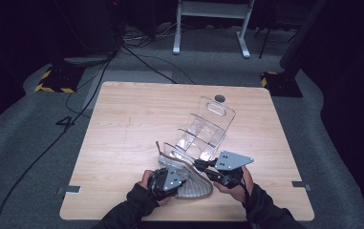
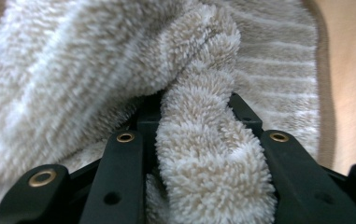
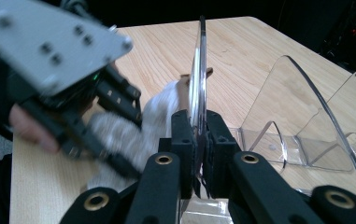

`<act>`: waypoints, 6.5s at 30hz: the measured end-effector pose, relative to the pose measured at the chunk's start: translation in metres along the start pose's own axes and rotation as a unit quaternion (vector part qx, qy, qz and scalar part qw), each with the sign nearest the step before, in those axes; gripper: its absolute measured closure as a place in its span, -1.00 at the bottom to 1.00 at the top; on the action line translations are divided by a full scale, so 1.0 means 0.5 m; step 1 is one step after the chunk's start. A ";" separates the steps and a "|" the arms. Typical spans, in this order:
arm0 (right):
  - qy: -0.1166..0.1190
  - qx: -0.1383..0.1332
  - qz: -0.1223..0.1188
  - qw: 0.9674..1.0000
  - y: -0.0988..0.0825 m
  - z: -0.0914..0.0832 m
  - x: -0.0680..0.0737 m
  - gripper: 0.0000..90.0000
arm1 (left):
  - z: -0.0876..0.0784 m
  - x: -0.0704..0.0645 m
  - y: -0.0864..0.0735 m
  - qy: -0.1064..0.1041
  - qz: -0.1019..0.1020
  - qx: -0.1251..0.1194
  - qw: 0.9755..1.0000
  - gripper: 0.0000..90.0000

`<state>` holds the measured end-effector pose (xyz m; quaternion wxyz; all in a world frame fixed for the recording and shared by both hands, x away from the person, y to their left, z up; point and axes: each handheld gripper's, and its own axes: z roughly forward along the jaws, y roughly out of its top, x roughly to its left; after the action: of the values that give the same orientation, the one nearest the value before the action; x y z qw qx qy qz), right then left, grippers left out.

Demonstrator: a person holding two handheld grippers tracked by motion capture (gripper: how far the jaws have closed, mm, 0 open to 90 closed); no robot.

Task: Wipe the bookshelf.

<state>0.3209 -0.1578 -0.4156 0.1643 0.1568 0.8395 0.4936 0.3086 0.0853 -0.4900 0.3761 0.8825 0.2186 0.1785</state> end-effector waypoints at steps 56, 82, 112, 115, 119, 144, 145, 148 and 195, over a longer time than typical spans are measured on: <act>-0.061 0.054 0.018 0.997 -0.144 0.025 -0.073 0.44 | -0.015 -0.006 0.011 0.038 -0.087 0.006 0.995 0.30; -0.136 0.047 0.077 0.987 -0.164 0.044 -0.199 0.52 | 0.019 -0.094 0.047 -0.040 -0.065 -0.015 0.997 0.20; -0.192 0.059 0.091 0.975 -0.188 -0.056 -0.189 0.33 | -0.088 0.059 -0.013 0.088 -0.152 -0.034 0.984 0.36; -0.190 0.054 0.106 0.975 -0.193 -0.047 -0.213 0.31 | -0.090 0.032 -0.006 0.067 -0.131 -0.031 0.989 0.44; -0.189 0.059 0.094 0.976 -0.179 -0.014 -0.223 0.23 | -0.076 0.021 -0.004 0.059 -0.126 -0.024 0.990 0.43; -0.184 0.071 0.105 0.975 -0.180 0.012 -0.227 0.82 | -0.024 0.069 -0.024 0.066 -0.131 0.064 0.987 0.39; -0.183 0.073 0.105 0.975 -0.179 0.013 -0.224 0.82 | -0.032 0.068 -0.025 0.065 -0.134 0.062 0.987 0.43; -0.193 0.079 0.093 0.974 -0.172 0.022 -0.217 0.82 | -0.052 0.062 -0.026 0.058 -0.133 0.047 0.988 0.49; -0.163 -0.021 0.083 0.983 -0.062 -0.129 -0.124 -0.06 | -0.079 0.046 0.041 0.077 -0.100 -0.043 0.991 0.48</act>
<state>0.3455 -0.2487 -0.4059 0.2605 0.3005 0.7752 0.4908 0.3142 0.1078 -0.4456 0.4117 0.8230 0.3263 0.2161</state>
